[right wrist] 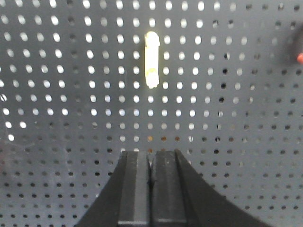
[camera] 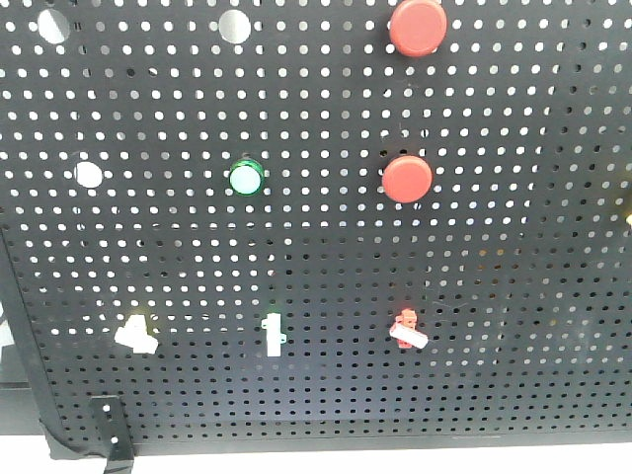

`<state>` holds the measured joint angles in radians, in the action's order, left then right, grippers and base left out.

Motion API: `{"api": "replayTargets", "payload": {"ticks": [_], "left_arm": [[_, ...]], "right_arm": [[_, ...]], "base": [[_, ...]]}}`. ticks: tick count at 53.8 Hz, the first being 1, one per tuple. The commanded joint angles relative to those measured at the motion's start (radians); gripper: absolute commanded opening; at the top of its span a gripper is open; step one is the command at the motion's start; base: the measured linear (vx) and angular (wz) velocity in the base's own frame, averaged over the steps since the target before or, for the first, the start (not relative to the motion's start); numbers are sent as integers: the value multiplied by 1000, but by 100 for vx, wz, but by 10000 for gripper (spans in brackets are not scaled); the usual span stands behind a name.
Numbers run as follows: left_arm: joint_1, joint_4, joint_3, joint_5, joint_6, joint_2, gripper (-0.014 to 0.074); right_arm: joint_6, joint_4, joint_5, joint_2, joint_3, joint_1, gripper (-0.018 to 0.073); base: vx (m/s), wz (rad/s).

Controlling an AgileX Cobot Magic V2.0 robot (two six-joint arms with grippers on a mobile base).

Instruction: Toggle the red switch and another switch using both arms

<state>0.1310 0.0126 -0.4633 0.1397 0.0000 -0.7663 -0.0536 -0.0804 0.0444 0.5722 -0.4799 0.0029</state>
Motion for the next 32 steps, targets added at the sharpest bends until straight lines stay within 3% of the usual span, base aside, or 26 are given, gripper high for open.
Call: {"api": "replayTargets", "payload": {"ticks": [1,7,17,32], "left_arm": [[67,3,-37,172,-8,-80,3],[138,0,-50,322,-10,-172,3],[185,0,-149,319,-10,-288,2],[186,0,-211,322,-10,-386,2]], "right_arm": [[8,-5,93,9,-38,-5,-5],[8,-5,93,9,-38,-5,-5],[8,-5,91,9,-38,-5,-5],[8,-5,91,9,-38,-5,-5]], "base": [[0,0],[0,0],[0,0],[0,0]]}}
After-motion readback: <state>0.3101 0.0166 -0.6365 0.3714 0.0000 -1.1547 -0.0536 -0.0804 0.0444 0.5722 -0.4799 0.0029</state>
